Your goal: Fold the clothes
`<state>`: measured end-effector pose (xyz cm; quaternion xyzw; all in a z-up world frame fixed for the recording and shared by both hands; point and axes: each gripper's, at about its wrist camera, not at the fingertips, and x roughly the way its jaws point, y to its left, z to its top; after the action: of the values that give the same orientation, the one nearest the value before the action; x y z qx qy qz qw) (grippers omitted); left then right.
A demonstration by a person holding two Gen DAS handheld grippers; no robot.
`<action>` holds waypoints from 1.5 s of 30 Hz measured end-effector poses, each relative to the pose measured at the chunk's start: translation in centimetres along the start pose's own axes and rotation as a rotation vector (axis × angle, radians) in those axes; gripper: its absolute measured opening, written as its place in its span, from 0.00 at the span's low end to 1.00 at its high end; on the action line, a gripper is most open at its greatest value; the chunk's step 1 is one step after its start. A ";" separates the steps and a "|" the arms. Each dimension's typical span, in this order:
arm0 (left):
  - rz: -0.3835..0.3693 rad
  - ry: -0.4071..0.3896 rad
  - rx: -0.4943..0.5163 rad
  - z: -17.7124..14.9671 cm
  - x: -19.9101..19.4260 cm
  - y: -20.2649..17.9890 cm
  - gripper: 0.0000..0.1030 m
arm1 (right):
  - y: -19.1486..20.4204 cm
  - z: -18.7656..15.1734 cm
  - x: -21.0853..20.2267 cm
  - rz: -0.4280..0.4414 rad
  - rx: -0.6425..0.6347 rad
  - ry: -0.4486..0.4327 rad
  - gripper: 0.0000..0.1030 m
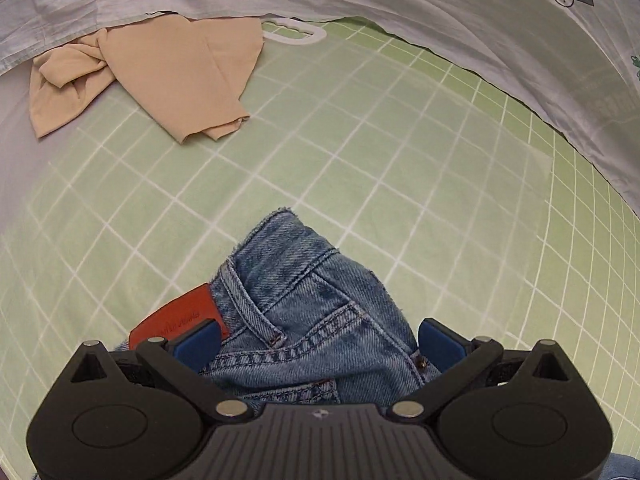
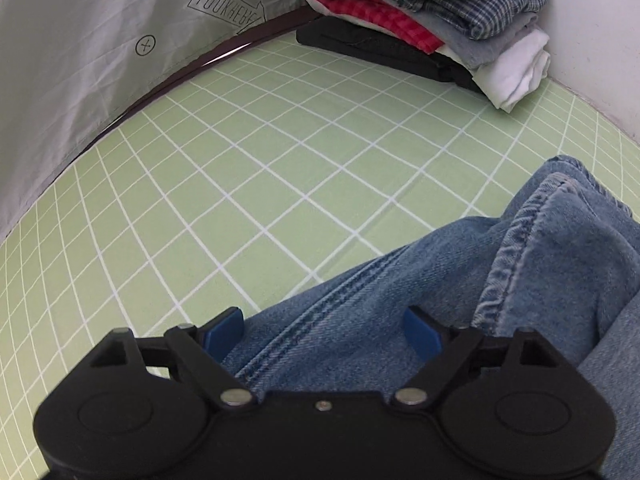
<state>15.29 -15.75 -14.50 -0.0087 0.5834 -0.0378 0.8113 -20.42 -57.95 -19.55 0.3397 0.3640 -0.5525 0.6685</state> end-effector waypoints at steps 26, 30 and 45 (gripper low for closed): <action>-0.076 -0.047 -0.267 -2.5 -1.9 3.8 0.43 | -3.5 -0.2 -3.7 0.246 -0.013 -0.136 0.12; -0.169 -0.084 -0.352 -2.4 -3.9 5.5 0.33 | -3.7 0.5 -6.2 0.304 -0.022 -0.229 0.11; -0.306 -0.403 -0.387 -0.1 -11.2 8.8 0.21 | -0.9 4.5 -16.8 0.518 -0.138 -0.641 0.10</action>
<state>12.11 -6.22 -4.41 -0.2579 0.3990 -0.0449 0.8788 -22.87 -53.68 -2.86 0.1854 0.0763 -0.4183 0.8859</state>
